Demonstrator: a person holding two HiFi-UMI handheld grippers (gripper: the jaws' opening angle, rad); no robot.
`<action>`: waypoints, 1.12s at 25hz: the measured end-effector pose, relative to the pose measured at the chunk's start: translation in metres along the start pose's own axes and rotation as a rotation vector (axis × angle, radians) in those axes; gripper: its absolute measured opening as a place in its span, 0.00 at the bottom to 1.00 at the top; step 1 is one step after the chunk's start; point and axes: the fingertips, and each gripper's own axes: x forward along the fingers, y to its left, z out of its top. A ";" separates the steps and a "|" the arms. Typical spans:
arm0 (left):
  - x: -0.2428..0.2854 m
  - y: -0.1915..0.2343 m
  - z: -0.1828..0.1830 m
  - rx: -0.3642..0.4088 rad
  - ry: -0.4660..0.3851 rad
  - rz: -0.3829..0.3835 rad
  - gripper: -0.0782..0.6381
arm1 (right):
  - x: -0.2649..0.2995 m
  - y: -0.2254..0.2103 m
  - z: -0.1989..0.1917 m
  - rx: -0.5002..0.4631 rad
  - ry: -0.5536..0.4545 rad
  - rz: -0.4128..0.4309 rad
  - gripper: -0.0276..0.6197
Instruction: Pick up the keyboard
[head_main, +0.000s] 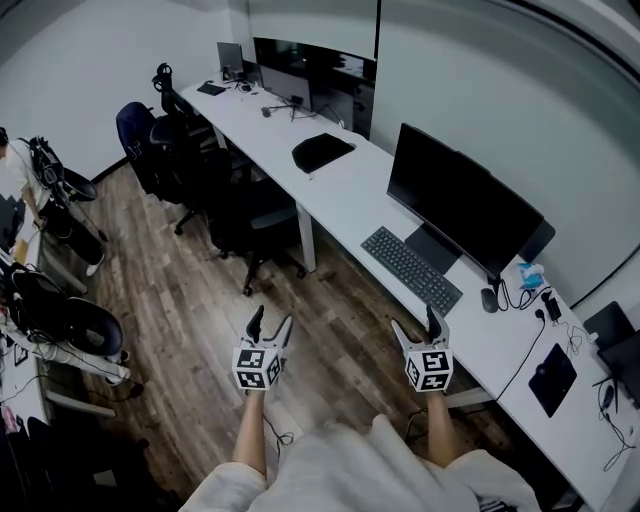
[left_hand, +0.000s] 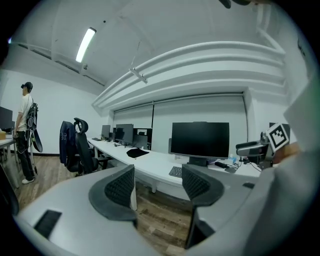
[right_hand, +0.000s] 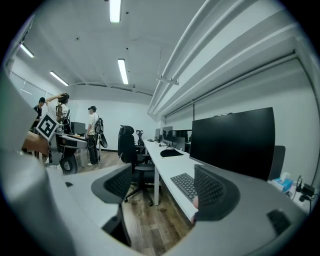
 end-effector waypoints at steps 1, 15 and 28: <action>0.004 0.005 0.001 0.002 -0.001 -0.002 0.50 | 0.005 0.001 0.000 0.000 0.001 -0.002 0.63; 0.041 0.031 -0.003 -0.002 0.022 -0.009 0.50 | 0.046 0.001 -0.011 0.008 0.036 -0.001 0.62; 0.130 0.049 0.006 0.004 0.035 -0.017 0.50 | 0.122 -0.042 -0.017 0.026 0.050 -0.010 0.62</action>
